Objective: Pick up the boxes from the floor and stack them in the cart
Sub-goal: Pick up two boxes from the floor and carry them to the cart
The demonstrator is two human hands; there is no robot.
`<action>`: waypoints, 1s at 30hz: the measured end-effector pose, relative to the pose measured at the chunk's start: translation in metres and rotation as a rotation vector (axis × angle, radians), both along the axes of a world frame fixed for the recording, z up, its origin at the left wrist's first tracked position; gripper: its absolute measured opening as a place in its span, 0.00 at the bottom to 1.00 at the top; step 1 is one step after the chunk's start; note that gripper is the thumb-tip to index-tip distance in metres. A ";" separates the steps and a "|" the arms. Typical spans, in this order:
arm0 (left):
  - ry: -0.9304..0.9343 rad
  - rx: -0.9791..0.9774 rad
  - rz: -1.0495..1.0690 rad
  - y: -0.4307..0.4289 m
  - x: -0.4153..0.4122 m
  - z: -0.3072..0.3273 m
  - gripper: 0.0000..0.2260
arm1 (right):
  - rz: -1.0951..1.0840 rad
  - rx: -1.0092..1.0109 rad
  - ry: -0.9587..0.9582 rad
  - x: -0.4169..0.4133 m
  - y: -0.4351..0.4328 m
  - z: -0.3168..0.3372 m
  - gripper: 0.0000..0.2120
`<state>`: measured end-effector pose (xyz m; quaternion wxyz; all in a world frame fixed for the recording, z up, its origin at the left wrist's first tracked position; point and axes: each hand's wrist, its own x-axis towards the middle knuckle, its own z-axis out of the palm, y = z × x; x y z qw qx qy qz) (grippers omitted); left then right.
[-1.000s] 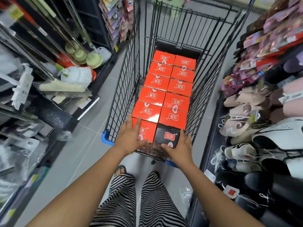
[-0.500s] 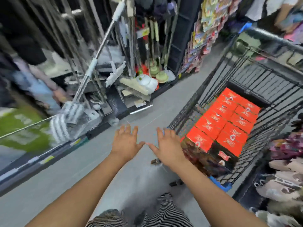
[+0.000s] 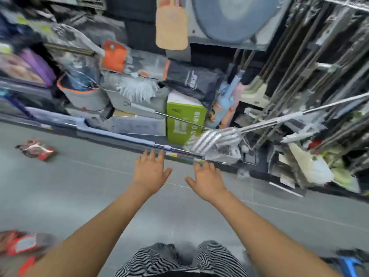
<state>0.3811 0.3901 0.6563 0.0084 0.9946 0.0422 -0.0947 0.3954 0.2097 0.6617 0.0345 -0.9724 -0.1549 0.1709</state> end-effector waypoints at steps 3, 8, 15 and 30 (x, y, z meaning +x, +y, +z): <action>0.008 -0.001 0.186 0.061 -0.020 -0.004 0.31 | 0.165 -0.013 0.020 0.012 0.063 0.000 0.30; 0.034 -0.026 0.446 0.145 -0.054 -0.018 0.30 | 0.399 -0.044 0.066 0.031 0.160 -0.010 0.28; 0.023 -0.090 0.788 0.252 -0.069 -0.047 0.27 | 0.678 -0.070 0.174 0.069 0.302 -0.036 0.30; 0.054 -0.223 1.352 0.416 -0.111 -0.094 0.24 | 1.135 -0.215 0.339 0.088 0.586 -0.078 0.29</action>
